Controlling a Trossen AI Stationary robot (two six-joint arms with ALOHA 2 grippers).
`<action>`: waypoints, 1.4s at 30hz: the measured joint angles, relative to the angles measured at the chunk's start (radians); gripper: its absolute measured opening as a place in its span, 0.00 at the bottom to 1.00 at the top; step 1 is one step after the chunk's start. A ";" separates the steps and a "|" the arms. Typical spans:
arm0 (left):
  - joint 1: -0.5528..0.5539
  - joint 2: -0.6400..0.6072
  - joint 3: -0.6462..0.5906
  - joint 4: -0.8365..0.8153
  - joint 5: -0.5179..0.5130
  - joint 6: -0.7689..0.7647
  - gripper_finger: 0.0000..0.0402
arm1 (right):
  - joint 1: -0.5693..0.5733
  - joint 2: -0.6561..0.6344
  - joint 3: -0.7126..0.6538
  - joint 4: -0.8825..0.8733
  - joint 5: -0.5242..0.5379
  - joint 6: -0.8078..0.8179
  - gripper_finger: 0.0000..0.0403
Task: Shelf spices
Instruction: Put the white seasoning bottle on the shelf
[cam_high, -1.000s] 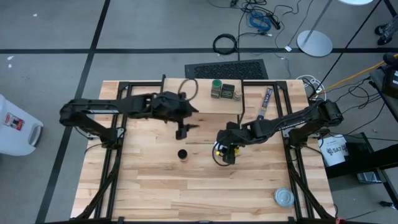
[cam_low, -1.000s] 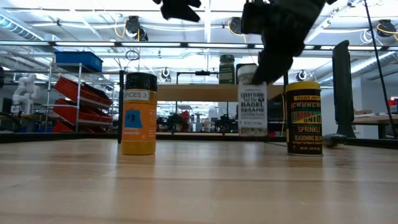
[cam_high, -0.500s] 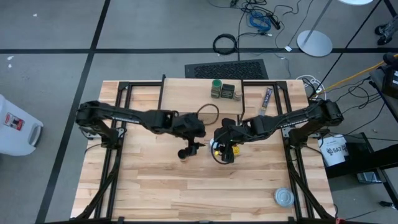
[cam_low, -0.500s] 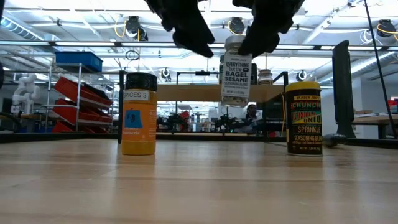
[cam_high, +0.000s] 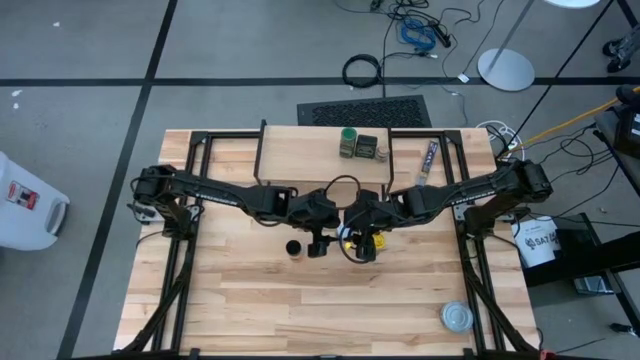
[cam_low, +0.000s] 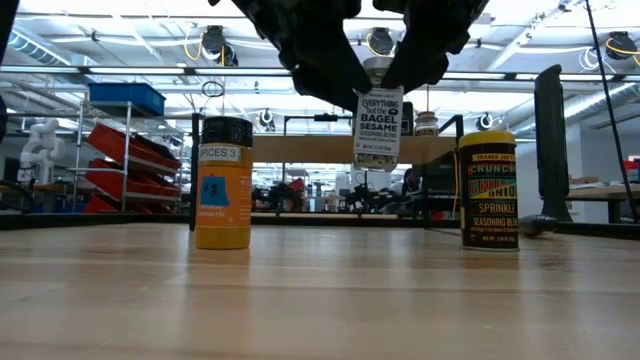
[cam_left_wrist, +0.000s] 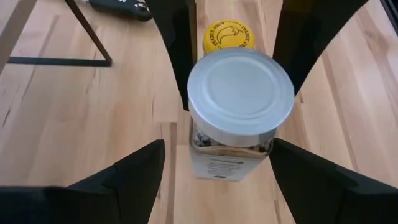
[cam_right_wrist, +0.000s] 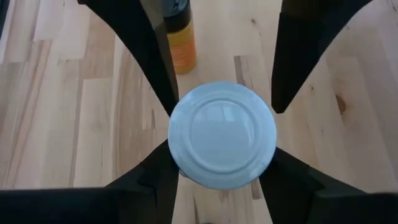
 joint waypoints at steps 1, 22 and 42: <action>0.000 0.000 0.000 0.000 0.000 0.002 0.74 | 0.000 0.000 0.000 0.000 0.000 0.000 0.43; 0.001 0.028 0.000 0.073 0.082 0.060 0.74 | 0.000 0.000 0.000 0.014 -0.002 -0.012 0.43; 0.001 0.028 0.000 0.071 0.053 0.078 0.50 | 0.000 0.000 0.000 0.013 -0.001 -0.019 0.43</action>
